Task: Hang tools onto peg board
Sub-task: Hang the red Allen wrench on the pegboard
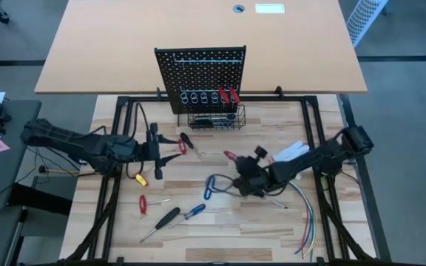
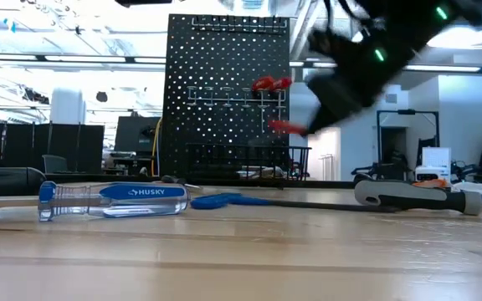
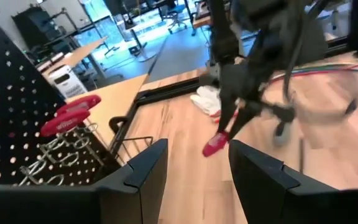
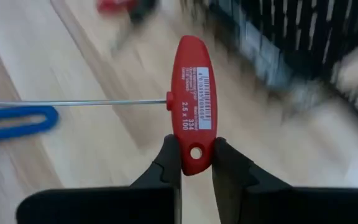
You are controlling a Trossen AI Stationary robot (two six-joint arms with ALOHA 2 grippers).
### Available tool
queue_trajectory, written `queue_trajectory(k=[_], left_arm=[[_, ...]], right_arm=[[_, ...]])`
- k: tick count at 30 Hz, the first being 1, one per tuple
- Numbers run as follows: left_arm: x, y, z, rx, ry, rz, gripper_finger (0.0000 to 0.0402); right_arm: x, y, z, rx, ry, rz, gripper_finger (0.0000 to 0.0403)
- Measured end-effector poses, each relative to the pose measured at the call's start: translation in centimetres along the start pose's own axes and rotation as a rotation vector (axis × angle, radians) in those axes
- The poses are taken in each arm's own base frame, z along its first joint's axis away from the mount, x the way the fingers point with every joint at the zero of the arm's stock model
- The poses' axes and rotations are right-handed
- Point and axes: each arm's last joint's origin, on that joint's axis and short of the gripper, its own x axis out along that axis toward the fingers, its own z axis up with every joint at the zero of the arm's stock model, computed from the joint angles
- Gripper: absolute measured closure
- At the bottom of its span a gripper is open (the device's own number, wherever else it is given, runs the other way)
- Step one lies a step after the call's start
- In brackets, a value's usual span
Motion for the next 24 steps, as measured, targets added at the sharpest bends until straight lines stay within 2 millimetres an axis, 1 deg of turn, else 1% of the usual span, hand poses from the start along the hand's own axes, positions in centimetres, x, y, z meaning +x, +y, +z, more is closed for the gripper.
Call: queue_trajectory(k=[4, 6, 8, 12, 15, 17, 19, 24], left_arm=[[1.0, 0.5, -1.0, 0.002, -0.043, 0.014, 0.0235], [1.4, 0.5, -1.5, 0.018, -0.073, 0.004, 0.0235], [1.9, 0.4, -1.7, 0.014, -0.11, 0.016, 0.0235], [3.1, 0.1, -2.5, 0.029, -0.121, 0.068, 0.0235], [4.0, 0.0, -2.8, 0.055, -0.075, 0.192, 0.0235], [4.2, 0.1, -2.9, 0.064, -0.049, 0.276, 0.0235], [4.3, 0.2, -2.8, 0.072, -0.05, 0.315, 0.0235], [3.9, 0.7, -2.0, 0.046, -0.096, 0.405, 0.0235]], right_arm=[[-0.2, -0.3, 4.7, -0.193, -0.142, -0.068, 0.0355], [-0.5, -0.5, 7.3, -0.261, -0.222, -0.099, 0.0355], [-0.6, -0.9, 9.3, -0.307, -0.296, -0.126, 0.0355], [-0.5, -2.2, 12.7, -0.298, -0.43, -0.199, 0.0355], [-0.5, -3.9, 15.1, -0.261, -0.493, -0.269, 0.0355], [-0.5, -4.8, 16.4, -0.227, -0.509, -0.294, 0.0355], [-0.4, -5.3, 17.2, -0.22, -0.528, -0.281, 0.0355], [-0.1, -6.1, 17.7, -0.241, -0.529, -0.297, 0.0355]])
